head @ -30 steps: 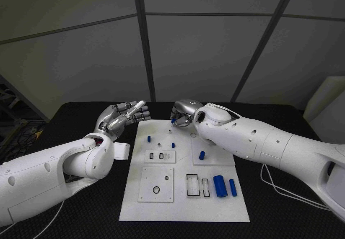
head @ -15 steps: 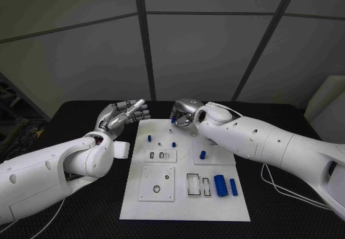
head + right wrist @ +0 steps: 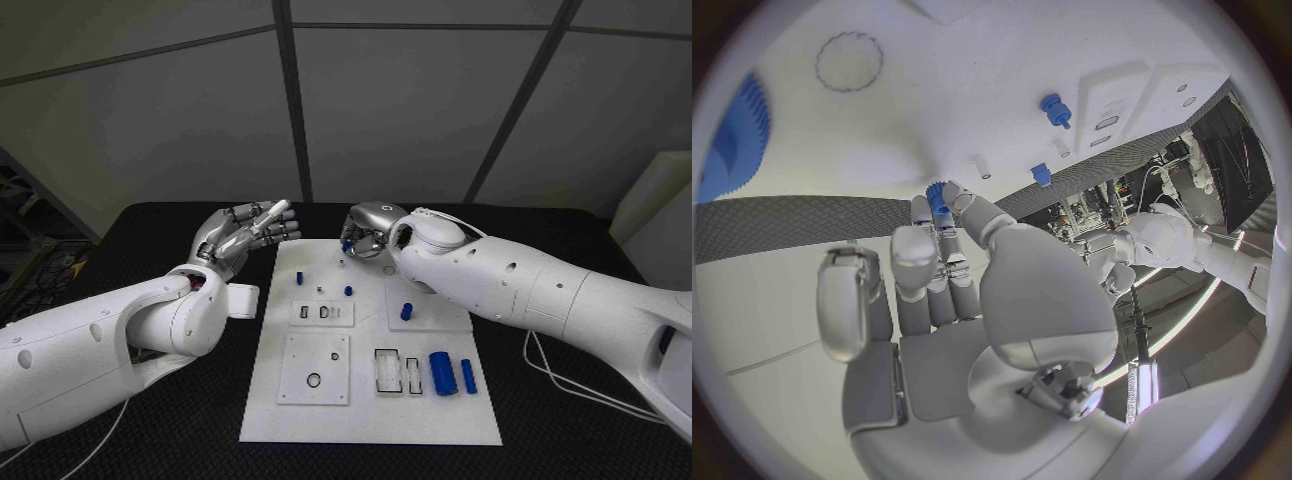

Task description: Assemble the parts on the task board

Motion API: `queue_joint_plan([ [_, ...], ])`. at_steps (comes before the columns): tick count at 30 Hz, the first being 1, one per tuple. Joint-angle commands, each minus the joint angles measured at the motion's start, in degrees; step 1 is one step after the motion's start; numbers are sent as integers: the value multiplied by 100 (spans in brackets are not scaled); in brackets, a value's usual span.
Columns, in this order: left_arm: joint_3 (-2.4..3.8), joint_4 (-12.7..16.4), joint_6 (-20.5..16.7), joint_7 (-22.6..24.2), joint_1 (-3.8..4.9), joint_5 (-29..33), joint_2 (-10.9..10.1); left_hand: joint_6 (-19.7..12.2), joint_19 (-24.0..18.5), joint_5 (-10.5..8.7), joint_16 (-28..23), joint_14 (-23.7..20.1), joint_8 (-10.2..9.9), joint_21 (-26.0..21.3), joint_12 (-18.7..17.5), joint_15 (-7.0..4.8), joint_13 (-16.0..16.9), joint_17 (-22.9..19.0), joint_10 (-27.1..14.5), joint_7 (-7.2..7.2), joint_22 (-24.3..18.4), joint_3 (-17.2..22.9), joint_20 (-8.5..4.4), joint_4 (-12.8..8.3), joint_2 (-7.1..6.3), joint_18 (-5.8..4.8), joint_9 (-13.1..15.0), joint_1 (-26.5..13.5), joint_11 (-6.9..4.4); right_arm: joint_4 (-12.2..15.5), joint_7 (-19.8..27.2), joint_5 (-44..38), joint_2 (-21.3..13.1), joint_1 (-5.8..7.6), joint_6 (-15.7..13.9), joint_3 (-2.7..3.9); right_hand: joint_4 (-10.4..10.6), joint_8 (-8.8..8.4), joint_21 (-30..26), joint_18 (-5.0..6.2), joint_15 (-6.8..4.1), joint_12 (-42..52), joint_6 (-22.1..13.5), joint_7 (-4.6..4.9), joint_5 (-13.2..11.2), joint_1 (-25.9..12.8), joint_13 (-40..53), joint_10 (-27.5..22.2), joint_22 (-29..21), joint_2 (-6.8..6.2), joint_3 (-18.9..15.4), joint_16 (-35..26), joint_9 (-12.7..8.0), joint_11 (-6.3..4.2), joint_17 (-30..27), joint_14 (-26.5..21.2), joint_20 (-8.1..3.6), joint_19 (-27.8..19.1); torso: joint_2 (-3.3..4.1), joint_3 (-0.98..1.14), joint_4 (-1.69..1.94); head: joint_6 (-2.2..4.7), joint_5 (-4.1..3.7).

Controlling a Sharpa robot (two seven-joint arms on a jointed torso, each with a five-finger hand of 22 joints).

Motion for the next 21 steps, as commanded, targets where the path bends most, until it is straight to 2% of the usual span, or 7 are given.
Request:
queue_joint_plan([
  [1,8,1,74,6,13,-38,0,45,27,25,-25,-2,-19,32,-18,19,-6,-7,21,261,-7,-3,0,-30,54,-47,-9,-10,14,5,46,6,-11,-2,120,-9,21,22,24,-99,-16,3,19,34,-39,-61,-5,-51,507,-25,31,34,9,-1,0,-18,25,33,3,-3,1,-11,-3],
  [4,8,-6,74,5,14,-38,0,45,27,25,-25,-2,-19,32,-18,19,-6,-7,21,261,-7,-3,0,-30,54,-47,-9,-10,14,-9,40,23,-9,-2,87,-9,39,5,-12,-82,-1,-7,-54,55,-40,-103,-21,-133,425,-85,52,-17,-6,18,-97,-49,31,-19,4,-2,2,-11,0],
  [6,8,-10,74,3,15,-38,0,45,27,24,-27,-3,-21,31,-20,20,-7,-7,20,261,-8,-4,0,-31,56,-48,-9,-11,15,-32,50,61,0,-2,43,-9,44,1,-272,31,91,-7,-387,176,-118,-176,-84,-630,-144,-262,55,-381,-83,150,-651,-227,89,-372,4,-3,1,-7,-3],
  [8,8,-12,73,2,17,-38,-1,43,26,23,-32,-5,-25,31,-25,21,-7,-8,18,261,-10,-5,0,-33,59,-48,-10,-13,16,-54,68,95,11,-1,2,-9,51,2,-697,204,156,-10,-783,256,-538,-149,-86,-1127,-1010,-392,-24,-914,-170,242,-1401,-476,161,-908,4,-4,-1,-4,-3],
  [11,8,-16,73,-1,19,-38,-2,43,26,23,-32,-5,-25,31,-25,21,-7,-8,18,261,-10,-5,0,-33,59,-48,-10,-13,16,-69,93,129,17,-1,-47,-9,184,9,-1106,331,211,3,-1179,200,-667,-48,-75,-1727,-1689,-536,-226,-1368,-177,328,-1959,-632,243,-1297,6,0,5,2,-4],
  [16,8,-26,71,-6,23,-38,-11,40,25,21,-39,-9,-30,30,-30,23,-8,-8,14,261,-12,-9,0,-37,62,-50,-12,-17,17,5,138,165,-40,-1,-184,-10,653,28,-1248,340,238,20,-1297,174,-673,260,-47,-1882,-1788,-726,-517,-1507,-157,354,-2095,-525,275,-1221,4,-2,-1,4,3],
  [21,7,-30,77,-8,25,-38,-27,40,25,21,-39,-9,-30,30,-30,23,-8,-8,14,261,-12,-9,0,-37,62,-50,-12,-17,17,313,156,279,-320,-3,-372,-10,824,67,-1205,317,202,73,-1144,233,-647,391,-11,-1657,-1668,-700,-547,-1460,-138,299,-2028,-431,240,-1090,0,6,-14,13,0],
])
